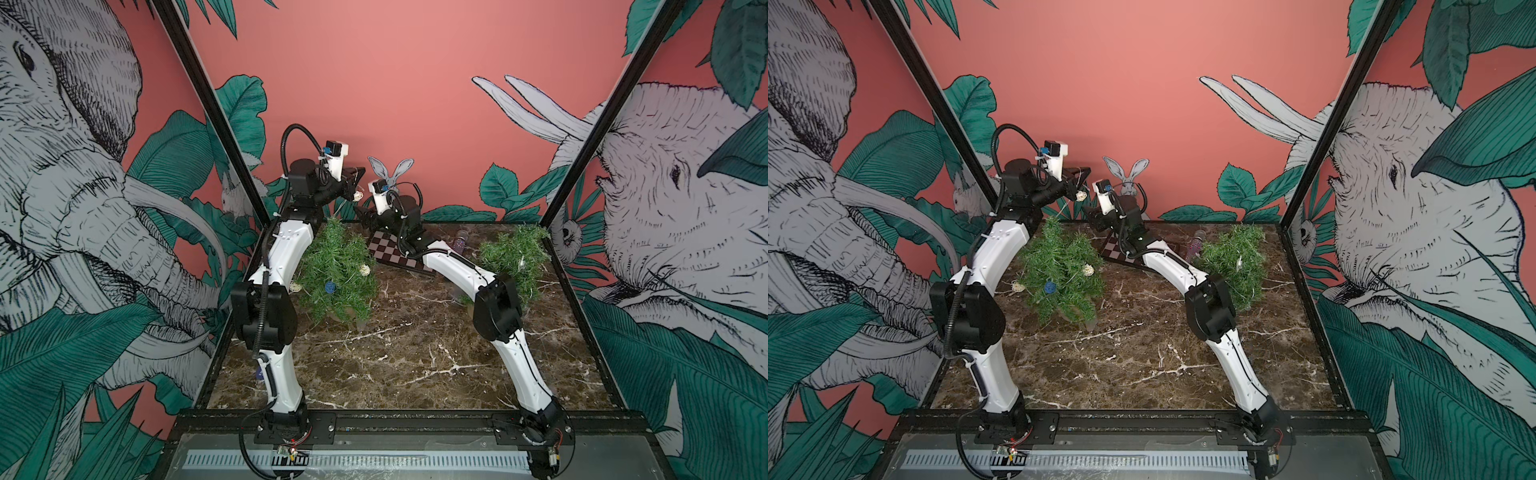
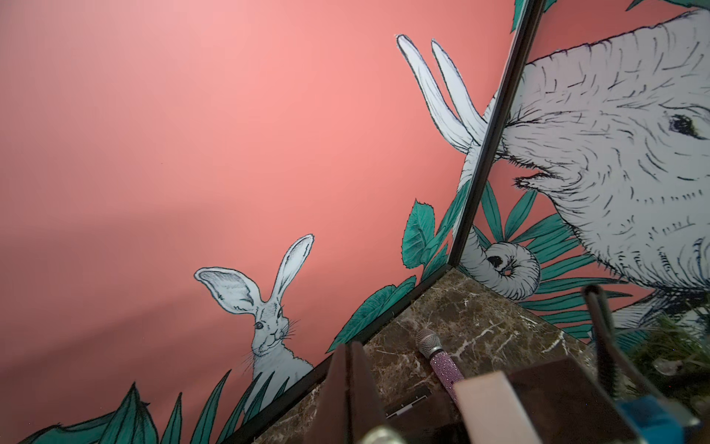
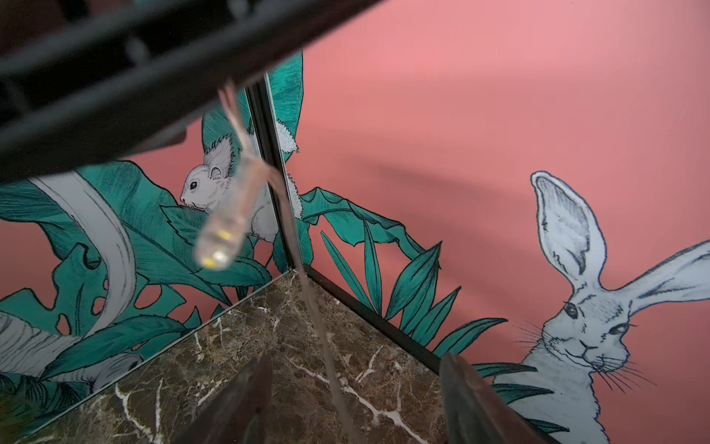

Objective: Wrap string light around the christmas tree
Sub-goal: Wrap the light string around the Christmas tree.

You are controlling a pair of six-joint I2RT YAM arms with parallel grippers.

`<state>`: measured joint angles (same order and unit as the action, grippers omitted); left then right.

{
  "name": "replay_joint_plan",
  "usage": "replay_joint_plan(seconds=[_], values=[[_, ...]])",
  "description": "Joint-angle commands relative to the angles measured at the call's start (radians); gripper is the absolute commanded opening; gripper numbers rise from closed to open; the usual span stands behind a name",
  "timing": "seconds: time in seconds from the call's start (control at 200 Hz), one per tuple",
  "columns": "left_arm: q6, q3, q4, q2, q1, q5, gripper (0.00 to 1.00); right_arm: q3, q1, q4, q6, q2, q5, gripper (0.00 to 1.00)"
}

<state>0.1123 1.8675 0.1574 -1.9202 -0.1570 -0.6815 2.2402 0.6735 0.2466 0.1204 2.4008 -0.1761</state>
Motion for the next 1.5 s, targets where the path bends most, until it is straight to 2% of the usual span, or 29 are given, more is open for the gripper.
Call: replay_joint_plan(seconds=[0.0, 0.085, 0.15, 0.32, 0.46, 0.5, 0.57, 0.655, 0.79, 0.87, 0.995, 1.06, 1.24, 1.495], values=[[0.006, 0.021, -0.019, 0.050, -0.008, -0.057, 0.00, 0.070, -0.005, 0.053, 0.027, 0.026, 0.025, 0.67], [0.006, 0.004, -0.024, 0.062, -0.009, -0.082, 0.00, 0.107, -0.005, 0.039, 0.032, 0.050, 0.037, 0.63], [-0.004, -0.014, -0.026, 0.074, -0.009, -0.093, 0.00, 0.115, -0.008, 0.040, 0.041, 0.057, 0.044, 0.56], [-0.048, -0.028, -0.061, 0.098, -0.008, -0.100, 0.00, 0.046, -0.016, 0.070, 0.056, 0.014, 0.082, 0.25], [-0.069, -0.013, -0.112, 0.105, -0.009, -0.072, 0.00, -0.032, -0.031, 0.107, 0.081, -0.040, 0.104, 0.05], [-0.087, -0.002, -0.151, 0.107, -0.006, -0.044, 0.06, -0.057, -0.036, 0.117, 0.081, -0.058, 0.108, 0.00], [-0.121, 0.030, -0.244, 0.108, 0.002, 0.003, 0.19, -0.105, -0.044, 0.133, 0.083, -0.091, 0.116, 0.00], [-0.138, 0.057, -0.327, 0.111, 0.018, 0.050, 0.27, -0.165, -0.060, 0.156, 0.093, -0.133, 0.124, 0.00], [-0.151, 0.070, -0.413, 0.124, 0.047, 0.072, 0.36, -0.220, -0.086, 0.170, 0.118, -0.185, 0.123, 0.00], [-0.165, 0.071, -0.456, 0.137, 0.059, 0.042, 0.41, -0.226, -0.095, 0.164, 0.120, -0.202, 0.116, 0.00], [-0.258, 0.097, -0.610, 0.140, 0.062, -0.019, 0.45, -0.205, -0.101, 0.140, 0.119, -0.210, 0.106, 0.00], [-0.312, 0.110, -0.697, 0.141, 0.061, -0.016, 0.45, -0.191, -0.101, 0.129, 0.119, -0.209, 0.101, 0.00], [-0.370, 0.126, -0.833, 0.149, 0.066, 0.185, 0.45, -0.190, -0.101, 0.094, 0.102, -0.233, 0.102, 0.00], [-0.280, 0.236, -0.986, 0.162, 0.069, 0.516, 0.44, -0.244, -0.118, 0.007, 0.031, -0.313, 0.137, 0.00]])
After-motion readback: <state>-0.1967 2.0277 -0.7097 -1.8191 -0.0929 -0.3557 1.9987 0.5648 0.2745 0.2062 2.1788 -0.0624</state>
